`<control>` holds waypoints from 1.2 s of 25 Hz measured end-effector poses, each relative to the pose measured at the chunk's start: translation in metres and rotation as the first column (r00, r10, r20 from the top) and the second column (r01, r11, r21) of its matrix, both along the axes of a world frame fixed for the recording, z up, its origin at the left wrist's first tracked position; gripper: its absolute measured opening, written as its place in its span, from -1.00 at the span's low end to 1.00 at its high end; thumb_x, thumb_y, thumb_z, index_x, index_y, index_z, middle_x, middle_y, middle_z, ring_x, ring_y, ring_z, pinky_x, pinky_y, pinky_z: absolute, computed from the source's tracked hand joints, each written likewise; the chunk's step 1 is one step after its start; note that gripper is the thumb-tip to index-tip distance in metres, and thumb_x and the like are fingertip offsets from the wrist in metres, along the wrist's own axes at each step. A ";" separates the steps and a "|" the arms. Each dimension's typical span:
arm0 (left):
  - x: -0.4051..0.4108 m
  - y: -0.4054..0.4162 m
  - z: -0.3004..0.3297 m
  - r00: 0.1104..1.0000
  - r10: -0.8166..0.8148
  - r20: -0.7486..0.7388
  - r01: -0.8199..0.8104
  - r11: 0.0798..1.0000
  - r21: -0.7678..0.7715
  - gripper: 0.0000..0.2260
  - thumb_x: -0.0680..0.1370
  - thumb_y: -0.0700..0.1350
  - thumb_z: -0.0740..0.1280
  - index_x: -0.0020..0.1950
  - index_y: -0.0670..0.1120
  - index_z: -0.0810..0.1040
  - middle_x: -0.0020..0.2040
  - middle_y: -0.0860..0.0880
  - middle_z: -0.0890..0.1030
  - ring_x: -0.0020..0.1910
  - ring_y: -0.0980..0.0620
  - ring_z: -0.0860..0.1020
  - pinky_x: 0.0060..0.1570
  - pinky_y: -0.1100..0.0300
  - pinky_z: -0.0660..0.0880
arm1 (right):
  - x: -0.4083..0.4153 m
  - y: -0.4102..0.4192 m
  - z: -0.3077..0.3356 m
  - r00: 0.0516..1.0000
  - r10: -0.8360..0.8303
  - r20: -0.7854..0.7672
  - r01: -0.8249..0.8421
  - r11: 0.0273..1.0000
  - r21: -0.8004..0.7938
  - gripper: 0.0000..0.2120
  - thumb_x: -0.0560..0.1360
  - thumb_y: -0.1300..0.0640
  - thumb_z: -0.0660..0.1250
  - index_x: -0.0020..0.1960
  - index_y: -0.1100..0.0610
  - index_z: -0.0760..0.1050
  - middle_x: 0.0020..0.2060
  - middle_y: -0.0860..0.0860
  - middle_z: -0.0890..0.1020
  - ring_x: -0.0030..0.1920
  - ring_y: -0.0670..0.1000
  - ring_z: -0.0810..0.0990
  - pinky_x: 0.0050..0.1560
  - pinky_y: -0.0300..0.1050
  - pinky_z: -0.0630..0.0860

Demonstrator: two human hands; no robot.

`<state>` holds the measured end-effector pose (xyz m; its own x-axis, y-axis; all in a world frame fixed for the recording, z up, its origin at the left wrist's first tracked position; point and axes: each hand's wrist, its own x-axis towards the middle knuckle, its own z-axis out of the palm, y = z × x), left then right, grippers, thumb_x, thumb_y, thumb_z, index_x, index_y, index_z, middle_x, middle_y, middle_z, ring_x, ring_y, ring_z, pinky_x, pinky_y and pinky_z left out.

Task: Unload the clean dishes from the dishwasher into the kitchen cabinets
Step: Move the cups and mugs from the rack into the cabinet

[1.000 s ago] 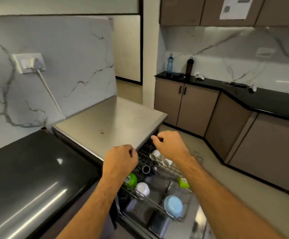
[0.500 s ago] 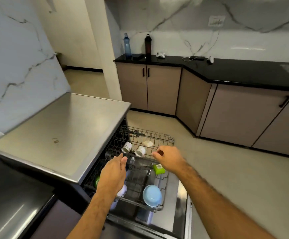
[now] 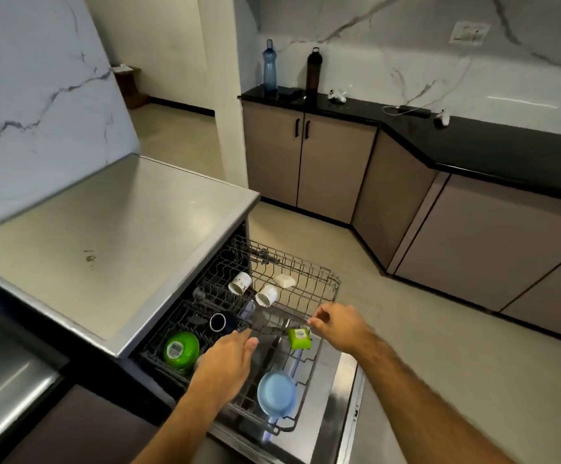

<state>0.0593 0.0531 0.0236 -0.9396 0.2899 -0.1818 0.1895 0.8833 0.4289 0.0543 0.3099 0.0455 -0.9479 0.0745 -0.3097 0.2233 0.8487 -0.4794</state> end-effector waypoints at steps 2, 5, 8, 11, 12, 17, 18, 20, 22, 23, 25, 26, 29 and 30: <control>-0.001 0.012 -0.007 0.997 0.079 0.026 -0.079 0.997 -0.009 -0.27 0.53 0.39 -0.23 0.48 0.03 0.35 0.39 0.01 0.49 0.38 0.03 0.43 0.29 -0.03 0.45 | -0.014 0.014 -0.002 0.999 0.045 -0.010 -0.045 0.999 0.002 -0.77 0.59 -0.14 0.26 0.08 -0.01 0.53 -0.09 -0.08 0.60 -0.07 -0.10 0.55 0.04 -0.08 0.57; 0.003 0.045 -0.004 0.987 0.149 0.059 -0.149 0.989 -0.015 -0.36 0.58 0.33 -0.16 0.45 0.03 0.38 0.35 -0.02 0.52 0.33 -0.02 0.47 0.27 -0.01 0.44 | -0.036 0.033 -0.002 0.988 0.151 -0.038 -0.152 0.988 -0.021 -0.80 0.59 -0.12 0.26 0.05 -0.02 0.52 -0.10 -0.09 0.60 -0.07 -0.10 0.55 0.05 -0.04 0.58; 0.005 0.077 0.005 0.976 0.215 0.034 -0.214 0.976 -0.033 -0.52 0.66 0.18 -0.04 0.44 -0.01 0.41 0.33 -0.02 0.54 0.32 -0.02 0.48 0.27 0.08 0.38 | -0.053 0.051 -0.006 0.974 0.221 -0.042 -0.224 0.973 -0.063 -0.86 0.59 -0.08 0.28 0.01 -0.04 0.52 -0.12 -0.09 0.60 -0.09 -0.11 0.56 0.02 -0.09 0.57; 0.006 0.097 0.012 0.960 0.280 0.018 -0.279 0.959 -0.041 -0.62 0.69 0.08 -0.01 0.36 0.01 0.47 0.22 0.02 0.61 0.16 0.10 0.54 0.13 0.21 0.37 | -0.063 0.066 -0.015 0.960 0.279 -0.025 -0.280 0.956 -0.087 -0.89 0.58 -0.06 0.30 -0.02 -0.03 0.52 -0.14 -0.08 0.60 -0.11 -0.10 0.56 -0.04 -0.14 0.56; 0.007 0.101 0.015 0.954 0.300 0.025 -0.299 0.954 -0.036 -0.67 0.69 0.03 -0.01 0.28 0.02 0.50 0.12 0.02 0.63 0.06 0.12 0.55 0.02 0.23 0.36 | -0.067 0.068 -0.018 0.959 0.284 -0.018 -0.284 0.953 -0.103 -0.90 0.58 -0.05 0.31 -0.03 -0.03 0.52 -0.14 -0.07 0.61 -0.11 -0.09 0.57 -0.03 -0.12 0.57; -0.001 0.097 0.022 0.935 0.353 0.026 -0.353 0.935 0.022 -0.66 0.69 -0.06 0.08 0.33 -0.20 0.49 0.27 -0.16 0.56 0.26 -0.11 0.50 0.21 0.07 0.41 | -0.088 0.048 -0.038 0.943 0.332 0.020 -0.329 0.939 -0.105 -0.90 0.55 -0.04 0.35 -0.09 -0.03 0.53 -0.19 -0.09 0.61 -0.16 -0.09 0.56 -0.18 -0.17 0.48; -0.004 0.093 0.020 0.936 0.349 0.033 -0.350 0.937 0.018 -0.65 0.70 -0.05 0.06 0.35 -0.19 0.47 0.31 -0.15 0.54 0.30 -0.09 0.47 0.24 0.08 0.39 | -0.092 0.043 -0.042 0.943 0.333 0.027 -0.328 0.938 -0.112 -0.90 0.55 -0.04 0.35 -0.09 -0.03 0.54 -0.19 -0.09 0.62 -0.16 -0.09 0.56 -0.19 -0.19 0.46; -0.013 0.080 0.009 0.933 0.353 0.070 -0.356 0.934 0.031 -0.62 0.70 -0.02 0.05 0.42 -0.15 0.42 0.38 -0.11 0.49 0.37 -0.05 0.42 0.31 0.12 0.33 | -0.101 0.031 -0.050 0.941 0.336 0.039 -0.330 0.938 -0.108 -0.90 0.54 -0.03 0.35 -0.07 -0.02 0.55 -0.17 -0.09 0.62 -0.15 -0.08 0.56 -0.21 -0.20 0.44; -0.020 0.064 -0.009 0.916 0.384 0.117 -0.393 0.917 0.062 -0.64 0.69 0.01 0.08 0.39 -0.10 0.45 0.31 -0.08 0.53 0.32 -0.05 0.46 0.24 0.14 0.35 | -0.110 0.024 -0.062 0.945 0.320 0.060 -0.313 0.944 -0.105 -0.88 0.54 -0.04 0.35 -0.03 0.00 0.57 -0.15 -0.09 0.63 -0.13 -0.08 0.57 -0.17 -0.18 0.48; -0.023 0.056 -0.018 0.905 0.401 0.140 -0.413 0.908 0.072 -0.67 0.68 0.02 0.09 0.33 -0.08 0.49 0.23 -0.05 0.56 0.25 -0.05 0.50 0.16 0.14 0.37 | -0.114 0.022 -0.069 0.951 0.302 0.074 -0.293 0.950 -0.109 -0.88 0.54 -0.04 0.36 -0.02 0.00 0.58 -0.14 -0.10 0.63 -0.11 -0.09 0.58 -0.13 -0.16 0.50; -0.030 0.041 -0.037 0.891 0.420 0.170 -0.437 0.896 0.078 -0.69 0.68 0.06 0.07 0.27 -0.02 0.50 0.13 -0.01 0.58 0.12 -0.03 0.54 0.03 0.12 0.42 | -0.121 0.017 -0.085 0.961 0.258 0.099 -0.247 0.963 -0.106 -0.88 0.55 -0.04 0.36 0.00 -0.01 0.58 -0.11 -0.11 0.64 -0.08 -0.10 0.58 -0.08 -0.16 0.51; -0.034 0.035 -0.044 0.887 0.426 0.178 -0.445 0.892 0.082 -0.68 0.67 0.09 0.04 0.26 0.01 0.49 0.09 0.02 0.57 0.08 -0.02 0.55 -0.02 0.11 0.44 | -0.124 0.016 -0.092 0.967 0.231 0.112 -0.219 0.970 -0.106 -0.87 0.55 -0.05 0.36 0.01 -0.01 0.58 -0.10 -0.11 0.64 -0.06 -0.10 0.59 -0.06 -0.16 0.51; -0.043 0.019 -0.062 0.879 0.431 0.205 -0.454 0.887 0.084 -0.65 0.65 0.19 -0.02 0.20 0.10 0.48 0.04 0.07 0.59 0.01 0.00 0.58 -0.08 0.09 0.48 | -0.129 0.008 -0.114 0.976 0.153 0.155 -0.135 0.984 -0.119 -0.84 0.56 -0.03 0.37 0.07 0.01 0.57 -0.05 -0.07 0.65 -0.04 -0.07 0.58 -0.09 -0.20 0.47; -0.046 0.014 -0.069 0.876 0.435 0.210 -0.460 0.884 0.085 -0.61 0.65 0.21 -0.04 0.23 0.10 0.48 0.06 0.06 0.60 0.05 -0.01 0.58 -0.04 0.07 0.50 | -0.130 0.003 -0.121 0.976 0.144 0.165 -0.125 0.985 -0.121 -0.83 0.56 -0.02 0.37 0.09 0.02 0.56 -0.03 -0.05 0.66 -0.04 -0.06 0.59 -0.09 -0.21 0.46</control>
<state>0.0135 0.0668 -0.0456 -0.9289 -0.1212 -0.3498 -0.3037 0.7899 0.5328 -0.0753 0.3129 -0.0750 -0.8783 -0.0930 -0.4690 0.1986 0.8213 -0.5348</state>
